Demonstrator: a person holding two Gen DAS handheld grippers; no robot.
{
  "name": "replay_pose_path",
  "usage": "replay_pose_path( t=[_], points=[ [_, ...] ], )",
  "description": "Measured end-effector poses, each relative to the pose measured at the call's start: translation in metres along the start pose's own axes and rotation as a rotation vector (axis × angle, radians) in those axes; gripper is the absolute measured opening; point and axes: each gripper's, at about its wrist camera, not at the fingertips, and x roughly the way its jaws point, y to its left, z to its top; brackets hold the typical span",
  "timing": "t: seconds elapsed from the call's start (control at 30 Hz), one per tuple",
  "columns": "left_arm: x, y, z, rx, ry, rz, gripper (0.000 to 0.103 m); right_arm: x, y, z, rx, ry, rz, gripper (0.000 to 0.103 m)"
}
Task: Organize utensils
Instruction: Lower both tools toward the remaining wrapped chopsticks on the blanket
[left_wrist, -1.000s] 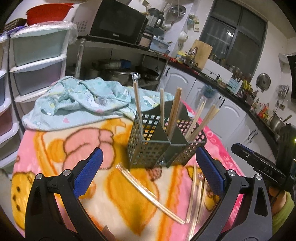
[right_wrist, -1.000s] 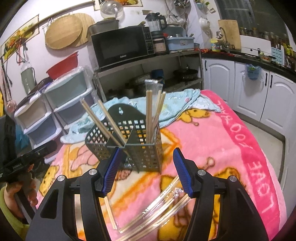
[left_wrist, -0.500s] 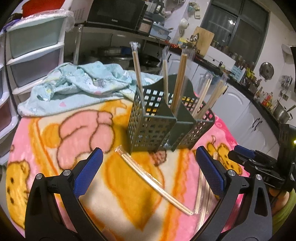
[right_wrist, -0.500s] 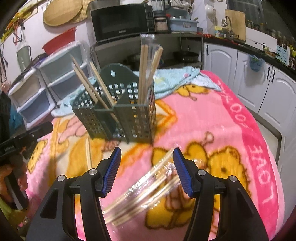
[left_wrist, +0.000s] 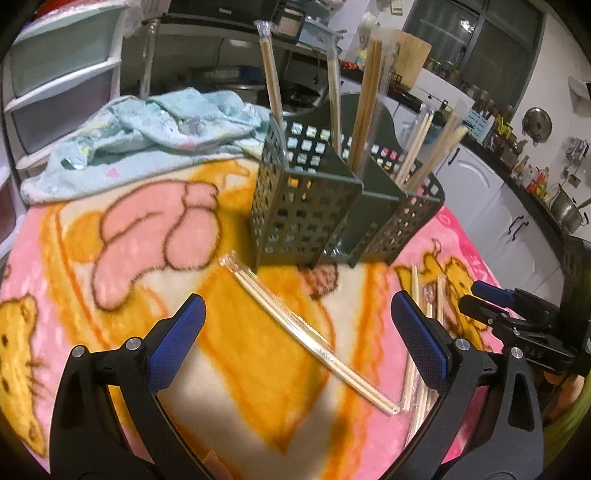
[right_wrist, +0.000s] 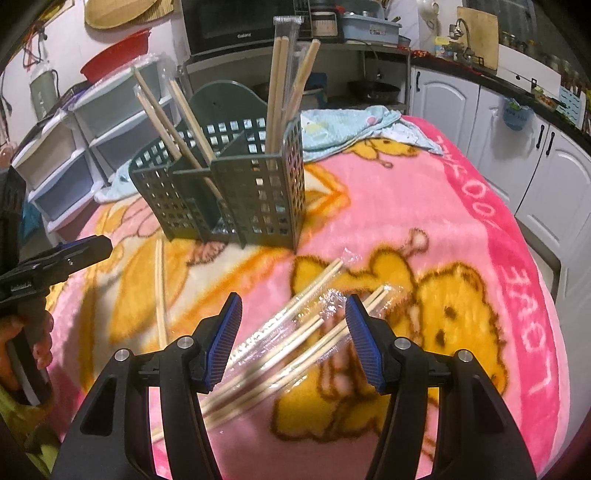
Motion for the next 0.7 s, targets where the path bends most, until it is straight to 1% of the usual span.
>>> replay_pose_path(
  t=[0.07, 0.17, 0.23, 0.37, 0.5, 0.57, 0.7],
  points=[
    [0.004, 0.001, -0.003, 0.001, 0.006, -0.006, 0.092, 0.005, -0.001, -0.001, -0.014, 0.012, -0.010, 0.054],
    [0.011, 0.004, -0.005, -0.001, 0.019, -0.007, 0.092, 0.014, -0.006, -0.002, -0.023, 0.034, -0.017, 0.047],
    [0.015, 0.006, -0.005, -0.005, 0.028, -0.007, 0.091, 0.020, -0.012, -0.002, -0.021, 0.047, -0.022, 0.045],
    [0.023, 0.013, -0.004, -0.029, 0.044, -0.011, 0.079, 0.030, -0.023, 0.000, -0.008, 0.068, -0.024, 0.041],
    [0.032, 0.021, -0.001, -0.059, 0.061, -0.012, 0.066, 0.041, -0.028, 0.004, -0.038, 0.088, -0.027, 0.038],
    [0.036, 0.024, 0.000, -0.069, 0.065, -0.010, 0.064, 0.046, -0.028, 0.005, -0.053, 0.098, -0.023, 0.036],
    [0.044, 0.034, 0.003, -0.102, 0.082, -0.003, 0.061, 0.054, -0.026, 0.009, -0.089, 0.116, -0.020, 0.035]
  ],
)
